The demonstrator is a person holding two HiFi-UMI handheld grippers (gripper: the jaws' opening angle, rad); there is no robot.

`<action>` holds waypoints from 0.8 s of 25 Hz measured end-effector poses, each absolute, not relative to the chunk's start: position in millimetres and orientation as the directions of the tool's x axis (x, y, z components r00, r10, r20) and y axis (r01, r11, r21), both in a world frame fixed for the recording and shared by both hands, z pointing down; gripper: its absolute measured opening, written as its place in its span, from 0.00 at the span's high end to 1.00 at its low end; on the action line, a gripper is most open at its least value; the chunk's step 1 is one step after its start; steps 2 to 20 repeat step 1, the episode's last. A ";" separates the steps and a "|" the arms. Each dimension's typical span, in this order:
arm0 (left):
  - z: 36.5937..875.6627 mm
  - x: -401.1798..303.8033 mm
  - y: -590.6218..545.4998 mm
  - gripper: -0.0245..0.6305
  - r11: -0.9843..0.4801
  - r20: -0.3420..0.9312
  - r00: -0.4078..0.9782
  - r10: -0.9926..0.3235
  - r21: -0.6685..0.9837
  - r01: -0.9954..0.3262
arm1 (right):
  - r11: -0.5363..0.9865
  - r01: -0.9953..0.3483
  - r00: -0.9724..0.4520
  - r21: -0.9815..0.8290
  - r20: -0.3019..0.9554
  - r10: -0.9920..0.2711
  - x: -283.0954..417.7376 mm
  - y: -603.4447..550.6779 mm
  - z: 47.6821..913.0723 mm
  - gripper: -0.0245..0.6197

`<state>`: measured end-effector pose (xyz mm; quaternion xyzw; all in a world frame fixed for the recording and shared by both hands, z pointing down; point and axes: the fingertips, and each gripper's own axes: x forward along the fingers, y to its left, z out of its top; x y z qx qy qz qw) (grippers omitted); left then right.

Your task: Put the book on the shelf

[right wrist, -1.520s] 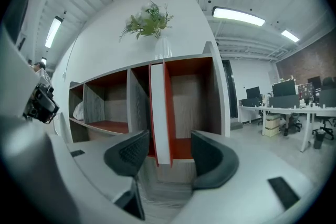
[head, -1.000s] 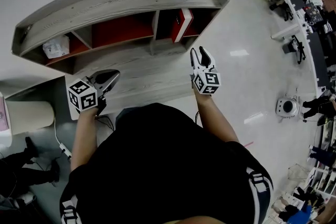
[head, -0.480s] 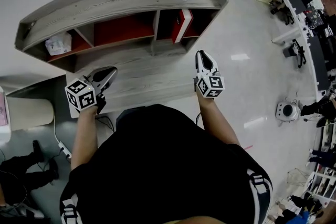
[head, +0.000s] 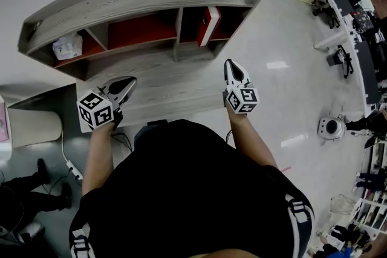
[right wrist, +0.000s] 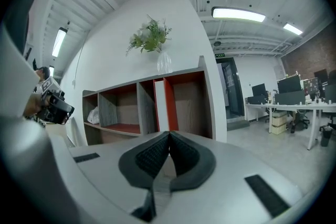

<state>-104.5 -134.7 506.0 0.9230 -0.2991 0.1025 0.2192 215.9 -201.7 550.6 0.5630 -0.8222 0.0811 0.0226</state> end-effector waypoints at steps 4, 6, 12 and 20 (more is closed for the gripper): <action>506.0 -104.2 -133.6 0.93 -0.727 0.323 0.798 -0.509 0.336 -0.599 | 0.356 -0.928 -0.369 -0.109 0.130 -0.920 215.4 -200.3 550.7 0.94; 506.0 -104.2 -133.6 0.93 -0.727 0.323 0.798 -0.509 0.336 -0.599 | 0.356 -0.928 -0.369 -0.109 0.130 -0.920 215.4 -200.3 550.7 0.94; 506.0 -104.2 -133.6 0.93 -0.727 0.323 0.798 -0.509 0.336 -0.599 | 0.356 -0.928 -0.369 -0.109 0.130 -0.920 215.4 -200.3 550.7 0.94; 506.0 -104.2 -133.6 0.93 -0.727 0.323 0.798 -0.509 0.336 -0.599 | 0.356 -0.928 -0.369 -0.109 0.130 -0.920 215.4 -200.3 550.7 0.94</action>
